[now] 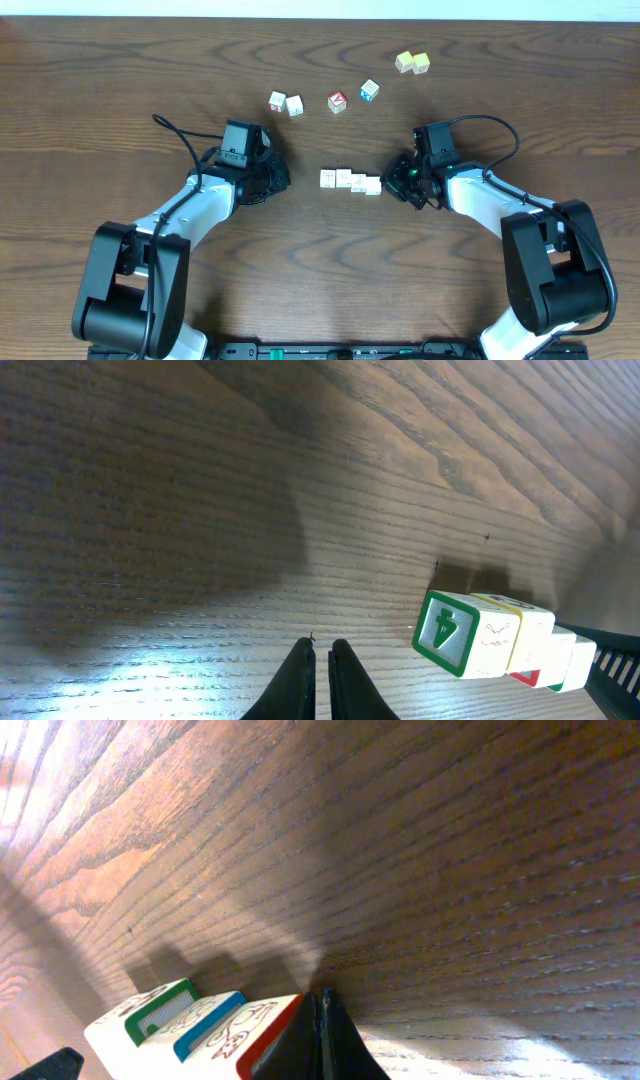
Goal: Lift 4 blocks
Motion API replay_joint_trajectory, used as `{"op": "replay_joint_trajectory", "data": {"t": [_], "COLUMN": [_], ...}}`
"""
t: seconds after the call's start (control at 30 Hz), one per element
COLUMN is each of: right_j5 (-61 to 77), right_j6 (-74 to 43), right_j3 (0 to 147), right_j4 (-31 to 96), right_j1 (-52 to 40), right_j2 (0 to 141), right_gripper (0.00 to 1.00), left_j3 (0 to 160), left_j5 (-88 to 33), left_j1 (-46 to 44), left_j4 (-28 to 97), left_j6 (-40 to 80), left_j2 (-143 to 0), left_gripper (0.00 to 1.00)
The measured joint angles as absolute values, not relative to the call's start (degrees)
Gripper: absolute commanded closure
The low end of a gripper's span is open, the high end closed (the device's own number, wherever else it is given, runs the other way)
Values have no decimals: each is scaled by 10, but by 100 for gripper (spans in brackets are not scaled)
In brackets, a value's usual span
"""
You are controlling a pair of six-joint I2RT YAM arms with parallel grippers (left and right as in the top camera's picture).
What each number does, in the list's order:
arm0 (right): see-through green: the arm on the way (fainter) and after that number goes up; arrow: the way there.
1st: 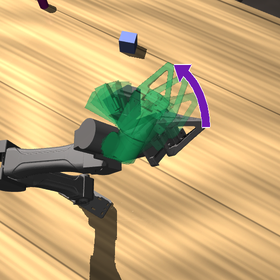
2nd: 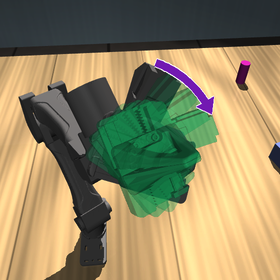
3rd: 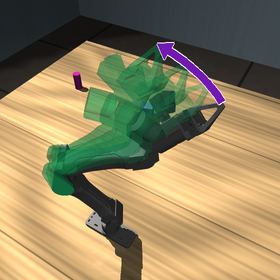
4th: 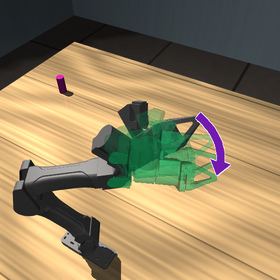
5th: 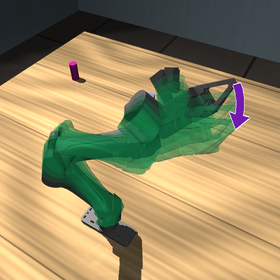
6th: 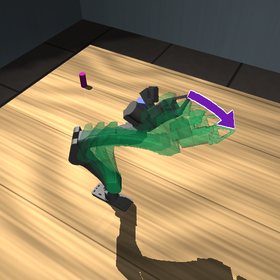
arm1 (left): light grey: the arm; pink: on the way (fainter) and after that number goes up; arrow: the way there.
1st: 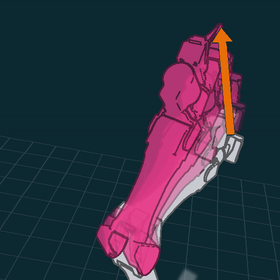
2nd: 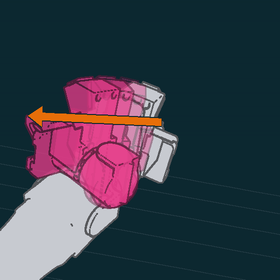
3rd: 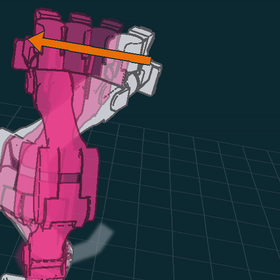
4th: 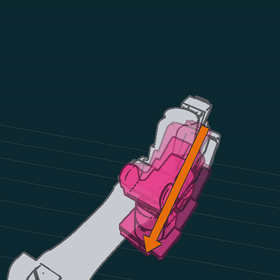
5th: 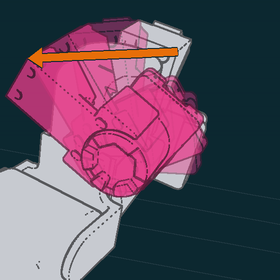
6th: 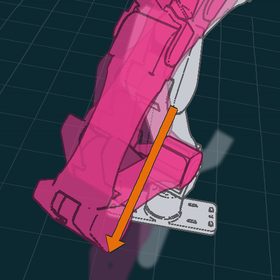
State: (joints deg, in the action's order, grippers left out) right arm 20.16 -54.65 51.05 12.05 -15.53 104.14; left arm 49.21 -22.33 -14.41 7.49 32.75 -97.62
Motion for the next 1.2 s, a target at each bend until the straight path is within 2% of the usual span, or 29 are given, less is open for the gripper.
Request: {"op": "replay_joint_trajectory", "data": {"t": [0.27, 0.57, 0.7, 0.93, 1.2], "right_j5": [189, 113, 105, 106, 90], "right_j6": [-510, -389, -337, -293, -331], "right_j3": [518, 571, 600, 595, 591], "right_j4": [152, 402, 460, 457, 405], "right_j1": [-148, -88, -86, -160, -270], "right_j2": [1037, 991, 978, 976, 980], "right_gripper": [99, 99, 99, 99, 99], "left_j3": [492, 492, 492, 492, 492], "left_j5": [-223, -223, -223, -223, -223], "left_j1": [-144, -144, -144, -144, -144], "left_j4": [75, 74, 73, 72, 72], "left_j6": [328, 328, 328, 328, 328], "left_j2": [-976, -976, -976, -976, -976], "left_gripper": [92, 92, 92, 92, 92]}}
